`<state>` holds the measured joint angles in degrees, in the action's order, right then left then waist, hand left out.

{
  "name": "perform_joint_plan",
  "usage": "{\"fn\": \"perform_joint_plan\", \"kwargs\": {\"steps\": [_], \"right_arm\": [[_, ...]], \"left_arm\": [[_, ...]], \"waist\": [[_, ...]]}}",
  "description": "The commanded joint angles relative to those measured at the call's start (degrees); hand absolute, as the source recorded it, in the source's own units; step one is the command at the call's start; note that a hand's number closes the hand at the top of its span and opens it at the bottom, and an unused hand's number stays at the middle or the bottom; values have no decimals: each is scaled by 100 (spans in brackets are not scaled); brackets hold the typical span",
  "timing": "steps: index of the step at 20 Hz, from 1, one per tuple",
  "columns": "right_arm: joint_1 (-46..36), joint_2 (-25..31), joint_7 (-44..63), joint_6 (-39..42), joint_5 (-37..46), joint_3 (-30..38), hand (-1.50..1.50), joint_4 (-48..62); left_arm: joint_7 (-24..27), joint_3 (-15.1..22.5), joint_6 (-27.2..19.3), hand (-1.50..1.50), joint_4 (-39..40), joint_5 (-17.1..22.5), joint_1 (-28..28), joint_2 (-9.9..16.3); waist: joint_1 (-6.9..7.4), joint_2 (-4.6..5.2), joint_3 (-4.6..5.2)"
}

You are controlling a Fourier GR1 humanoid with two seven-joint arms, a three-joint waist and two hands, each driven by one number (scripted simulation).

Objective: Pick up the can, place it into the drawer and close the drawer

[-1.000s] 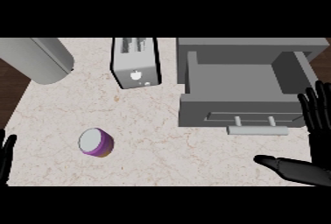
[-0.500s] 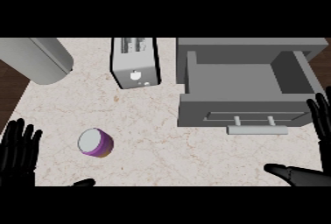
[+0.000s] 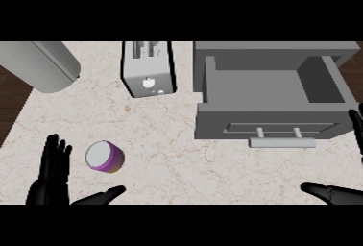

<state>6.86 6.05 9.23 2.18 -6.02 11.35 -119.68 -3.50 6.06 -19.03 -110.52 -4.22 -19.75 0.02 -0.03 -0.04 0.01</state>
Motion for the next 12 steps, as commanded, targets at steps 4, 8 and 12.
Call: {"fn": "perform_joint_plan", "kwargs": {"steps": [4,8,12], "right_arm": [[565,-225,-110,59,158,-147,-150,-500],[105,25,89,189,-138,248,-150,-106],[278,-69,362,164,-216,209,-150,-646]], "left_arm": [[1198,395,-568,-150,1160,159,-163,-2],[1037,49,-652,-150,1534,431,334,-2],[1633,-585,-273,-150,2538,762,769,7]], "waist": [[-15,-3,0],[0,2,-1],[-12,3,1]]}}
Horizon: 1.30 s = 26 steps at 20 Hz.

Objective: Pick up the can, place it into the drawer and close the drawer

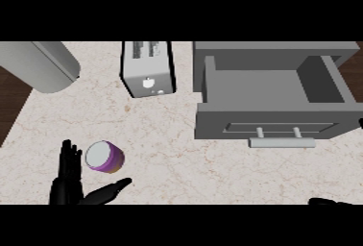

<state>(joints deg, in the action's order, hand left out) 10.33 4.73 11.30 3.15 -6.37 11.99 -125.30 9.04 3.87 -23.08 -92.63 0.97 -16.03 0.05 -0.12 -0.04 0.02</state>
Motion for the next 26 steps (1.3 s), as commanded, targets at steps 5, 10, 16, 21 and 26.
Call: {"fn": "perform_joint_plan", "kwargs": {"steps": [5,10,16,21,26], "right_arm": [[94,-31,11,161,-125,229,-150,-96],[-20,208,482,231,-394,475,-150,-421],[0,5,198,320,-224,409,-150,-266],[-331,-100,370,111,375,43,-150,-117],[101,79,111,644,-536,788,-150,-167]], "left_arm": [[985,-90,-23,-150,1047,470,47,-4],[1559,-825,454,-150,2412,796,805,32],[1697,-984,445,-150,3056,986,1227,-1],[2219,-1254,695,-150,3874,996,1592,213],[2524,-1500,832,-150,4688,1103,2237,359]], "waist": [[6,0,-1],[-17,2,2],[-8,2,-1],[6,4,0],[-21,3,-1]]}}
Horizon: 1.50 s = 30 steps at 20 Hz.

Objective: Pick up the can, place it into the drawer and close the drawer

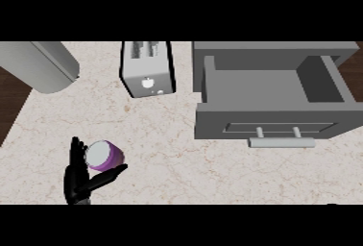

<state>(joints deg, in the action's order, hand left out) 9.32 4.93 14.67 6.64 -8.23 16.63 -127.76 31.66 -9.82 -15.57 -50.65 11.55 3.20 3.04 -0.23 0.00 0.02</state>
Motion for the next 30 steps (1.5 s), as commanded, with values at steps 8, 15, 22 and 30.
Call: {"fn": "perform_joint_plan", "kwargs": {"steps": [8,15,22,30], "right_arm": [[-79,-157,85,-80,217,-34,-150,-131],[-440,-26,367,-219,258,28,-150,-54],[-310,64,161,7,50,320,-150,44],[-470,63,-218,9,229,291,-150,379]], "left_arm": [[254,-54,801,-150,1282,4,988,367],[294,88,1209,150,1062,126,1055,165],[603,106,1090,150,1245,33,1426,99],[233,159,1601,150,2036,18,2805,116]], "waist": [[-11,3,0],[15,-2,-1],[2,-1,-2],[-81,27,2]]}}
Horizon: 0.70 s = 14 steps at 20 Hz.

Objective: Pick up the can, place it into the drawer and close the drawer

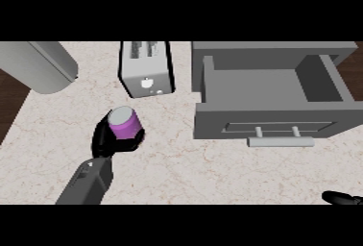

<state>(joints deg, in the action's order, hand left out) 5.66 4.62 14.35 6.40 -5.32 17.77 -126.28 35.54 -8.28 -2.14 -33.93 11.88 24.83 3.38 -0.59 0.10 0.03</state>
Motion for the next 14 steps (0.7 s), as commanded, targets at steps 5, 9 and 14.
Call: {"fn": "perform_joint_plan", "kwargs": {"steps": [5,9,14], "right_arm": [[224,4,177,48,-149,104,-150,-483],[116,-56,119,-76,66,42,-150,-311],[277,81,246,71,-88,196,-150,-515]], "left_arm": [[-509,232,-23,150,70,-160,928,-225],[-1356,465,-4,150,-654,-233,1120,-60],[-2462,732,-401,150,-1599,-312,1497,-208]], "waist": [[2,-13,-3],[49,-26,-6],[64,-44,-7]]}}
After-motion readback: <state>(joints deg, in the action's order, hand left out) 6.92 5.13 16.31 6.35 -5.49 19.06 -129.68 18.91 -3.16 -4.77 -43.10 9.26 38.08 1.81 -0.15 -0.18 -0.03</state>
